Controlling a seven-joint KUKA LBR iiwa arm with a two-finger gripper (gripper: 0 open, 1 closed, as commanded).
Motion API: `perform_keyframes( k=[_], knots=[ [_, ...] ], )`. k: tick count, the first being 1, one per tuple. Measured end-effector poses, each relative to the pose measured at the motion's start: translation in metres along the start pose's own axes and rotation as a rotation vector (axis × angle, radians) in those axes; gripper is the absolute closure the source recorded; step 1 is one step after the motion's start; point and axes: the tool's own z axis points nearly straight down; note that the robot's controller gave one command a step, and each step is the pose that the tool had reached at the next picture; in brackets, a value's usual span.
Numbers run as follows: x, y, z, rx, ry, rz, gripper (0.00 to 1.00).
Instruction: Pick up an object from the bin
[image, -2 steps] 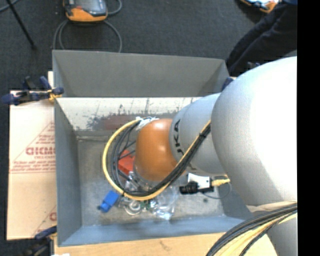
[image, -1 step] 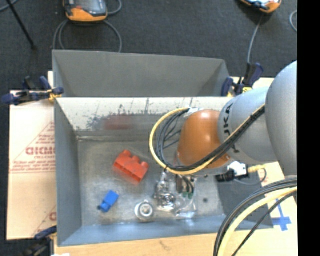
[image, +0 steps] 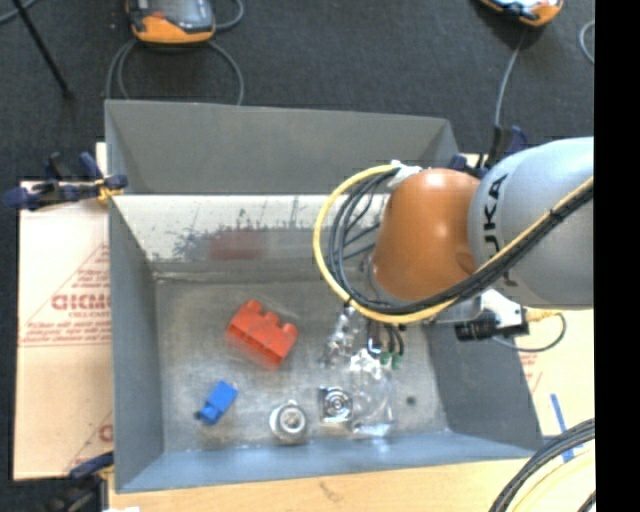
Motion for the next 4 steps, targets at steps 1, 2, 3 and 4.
perform_keyframes(
  k=[1,2,3,4],
  knots=[
    [0.002,-0.001,0.005,0.003,0.008,0.003,0.00],
    [0.016,-0.050,0.098,-0.001,0.000,-0.358,0.00],
    [0.014,-0.049,0.095,-0.002,-0.008,-0.353,1.00],
    [0.009,-0.033,-0.062,0.002,-0.001,-0.501,1.00]
  ],
)
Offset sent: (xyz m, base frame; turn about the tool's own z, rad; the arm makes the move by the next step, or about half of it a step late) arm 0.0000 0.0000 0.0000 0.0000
